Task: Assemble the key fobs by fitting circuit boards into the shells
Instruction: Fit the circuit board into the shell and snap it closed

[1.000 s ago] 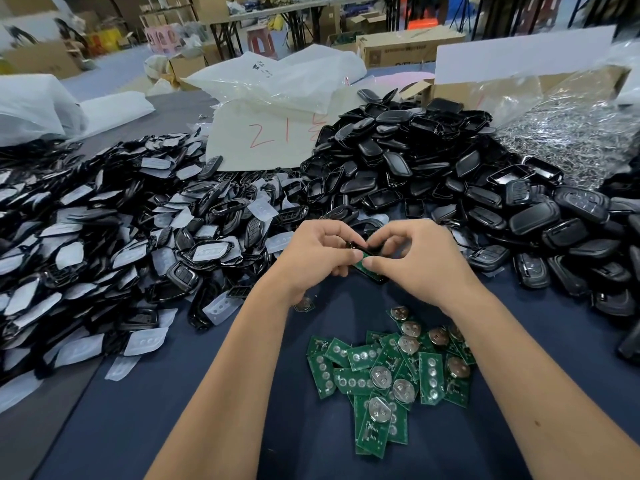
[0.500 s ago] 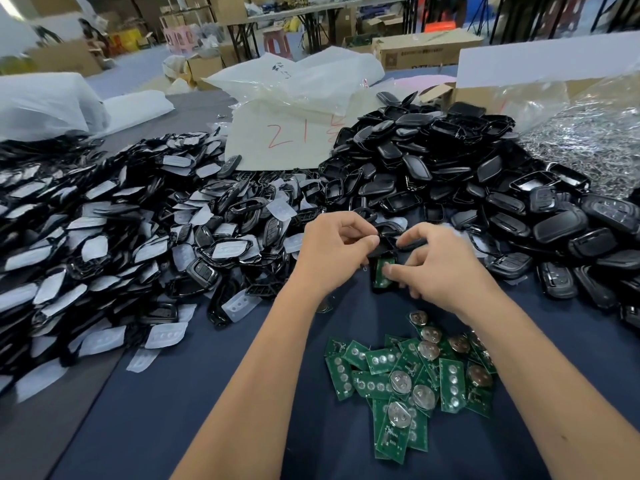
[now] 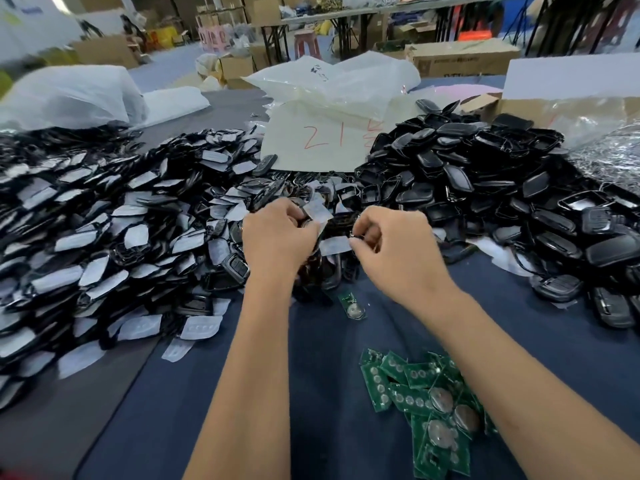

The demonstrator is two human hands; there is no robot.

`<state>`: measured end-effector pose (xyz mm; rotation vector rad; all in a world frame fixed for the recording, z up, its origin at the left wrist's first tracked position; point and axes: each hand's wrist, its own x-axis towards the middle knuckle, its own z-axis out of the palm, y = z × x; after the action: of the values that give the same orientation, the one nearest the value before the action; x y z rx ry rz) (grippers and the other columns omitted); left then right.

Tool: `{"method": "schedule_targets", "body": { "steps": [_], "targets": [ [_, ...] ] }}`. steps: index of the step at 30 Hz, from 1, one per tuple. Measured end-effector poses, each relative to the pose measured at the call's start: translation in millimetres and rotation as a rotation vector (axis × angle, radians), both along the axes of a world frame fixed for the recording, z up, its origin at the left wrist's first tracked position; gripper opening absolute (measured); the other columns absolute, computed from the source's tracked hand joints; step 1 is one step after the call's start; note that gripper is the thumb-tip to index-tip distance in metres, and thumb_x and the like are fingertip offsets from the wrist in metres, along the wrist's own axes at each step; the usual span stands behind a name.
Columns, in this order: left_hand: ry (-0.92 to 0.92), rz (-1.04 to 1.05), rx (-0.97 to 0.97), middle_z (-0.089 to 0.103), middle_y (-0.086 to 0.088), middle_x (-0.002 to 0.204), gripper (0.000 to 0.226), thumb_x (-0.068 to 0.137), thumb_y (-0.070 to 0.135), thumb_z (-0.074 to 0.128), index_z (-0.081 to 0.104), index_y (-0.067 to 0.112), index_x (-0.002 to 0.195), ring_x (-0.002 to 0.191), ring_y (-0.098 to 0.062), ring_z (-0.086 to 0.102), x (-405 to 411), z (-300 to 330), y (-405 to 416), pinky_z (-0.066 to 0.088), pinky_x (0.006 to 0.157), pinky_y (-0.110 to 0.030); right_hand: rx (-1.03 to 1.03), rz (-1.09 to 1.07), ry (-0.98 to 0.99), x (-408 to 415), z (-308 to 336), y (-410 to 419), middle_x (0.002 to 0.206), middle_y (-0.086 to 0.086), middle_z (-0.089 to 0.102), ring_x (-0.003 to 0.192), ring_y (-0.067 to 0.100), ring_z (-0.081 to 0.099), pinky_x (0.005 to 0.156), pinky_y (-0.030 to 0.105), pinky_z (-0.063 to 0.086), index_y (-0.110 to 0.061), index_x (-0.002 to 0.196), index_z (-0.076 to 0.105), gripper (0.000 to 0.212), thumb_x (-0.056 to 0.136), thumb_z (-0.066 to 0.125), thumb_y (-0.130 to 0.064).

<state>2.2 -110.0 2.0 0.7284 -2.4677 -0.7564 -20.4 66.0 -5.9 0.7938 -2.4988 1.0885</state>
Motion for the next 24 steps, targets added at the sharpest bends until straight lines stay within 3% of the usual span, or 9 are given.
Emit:
{"method": "schedule_targets", "body": {
  "steps": [3, 7, 9, 15, 17, 19, 22, 24],
  "targets": [
    [-0.143, -0.051, -0.063, 0.074, 0.001, 0.099, 0.029, 0.081, 0.044, 0.079, 0.072, 0.024, 0.101, 0.104, -0.025, 0.066, -0.3, 0.4, 0.3, 0.053, 0.093, -0.037, 0.005, 0.057, -0.073, -5.9, 3.2, -30.4, 0.072, -0.006, 0.068, 0.072, 0.019, 0.065, 0.073, 0.038, 0.057, -0.02, 0.086, 0.071, 0.006, 0.087, 0.077, -0.021],
    [-0.158, -0.033, -0.105, 0.073, -0.006, 0.106, 0.029, 0.083, 0.031, 0.075, 0.071, 0.02, 0.11, 0.106, -0.03, 0.066, -0.5, 0.1, 4.9, 0.05, 0.087, -0.034, -0.008, 0.041, -0.115, -12.6, 2.9, -49.8, 0.071, -0.006, 0.068, 0.073, 0.019, 0.067, 0.073, 0.038, 0.058, -0.022, 0.082, 0.07, 0.005, 0.085, 0.074, -0.02],
    [-0.15, -0.024, -0.071, 0.071, -0.007, 0.093, 0.021, 0.084, 0.032, 0.076, 0.071, 0.016, 0.096, 0.095, -0.031, 0.066, -0.7, -0.4, 4.1, 0.048, 0.075, -0.031, -0.035, 0.007, -0.125, -15.5, 2.2, -51.2, 0.071, -0.007, 0.068, 0.073, 0.017, 0.067, 0.073, 0.035, 0.057, -0.021, 0.082, 0.071, 0.005, 0.085, 0.073, -0.019],
    [-0.127, -0.066, 0.032, 0.057, 0.0, 0.061, 0.032, 0.091, 0.034, 0.072, 0.063, 0.016, 0.066, 0.06, -0.02, 0.051, -0.8, -0.4, -3.3, 0.037, 0.059, -0.031, -0.104, -0.03, -0.183, -16.7, -0.2, -40.2, 0.064, -0.01, 0.065, 0.065, 0.006, 0.063, 0.066, 0.025, 0.052, -0.024, 0.073, 0.07, 0.014, 0.084, 0.074, -0.017],
    [-0.128, -0.074, 0.064, 0.056, 0.002, 0.057, 0.031, 0.094, 0.03, 0.069, 0.067, 0.017, 0.066, 0.056, -0.014, 0.05, -1.6, -0.2, -6.8, 0.036, 0.058, -0.029, -0.117, -0.046, -0.191, -15.9, -1.1, -33.7, 0.062, -0.011, 0.065, 0.063, 0.007, 0.063, 0.064, 0.02, 0.051, -0.023, 0.073, 0.07, 0.014, 0.084, 0.074, -0.016],
    [-0.126, -0.071, 0.064, 0.052, 0.0, 0.056, 0.034, 0.094, 0.021, 0.067, 0.06, 0.017, 0.062, 0.055, -0.018, 0.048, -0.6, -0.6, -9.1, 0.038, 0.055, -0.029, -0.122, -0.061, -0.196, -16.3, -1.4, -25.8, 0.062, -0.011, 0.065, 0.066, 0.006, 0.064, 0.06, 0.009, 0.044, -0.022, 0.074, 0.072, 0.013, 0.085, 0.074, -0.015],
    [-0.059, -0.025, 0.062, 0.066, -0.006, 0.073, 0.018, 0.096, 0.02, 0.067, 0.073, 0.016, 0.079, 0.073, -0.028, 0.062, 2.2, 0.2, -12.1, 0.051, 0.071, -0.033, -0.156, -0.075, -0.205, -17.1, -1.8, -14.3, 0.061, -0.012, 0.065, 0.067, 0.001, 0.063, 0.058, 0.005, 0.04, -0.02, 0.075, 0.073, 0.013, 0.086, 0.074, -0.013],
    [0.057, 0.033, 0.009, 0.074, -0.006, 0.083, 0.013, 0.096, 0.02, 0.067, 0.078, 0.013, 0.095, 0.08, -0.025, 0.069, 4.9, 3.4, -11.5, 0.056, 0.077, -0.034, -0.183, -0.092, -0.189, -15.9, -2.6, -6.6, 0.06, -0.012, 0.065, 0.062, -0.001, 0.061, 0.058, 0.007, 0.041, -0.02, 0.077, 0.073, 0.012, 0.086, 0.074, -0.013]
  ]
}}
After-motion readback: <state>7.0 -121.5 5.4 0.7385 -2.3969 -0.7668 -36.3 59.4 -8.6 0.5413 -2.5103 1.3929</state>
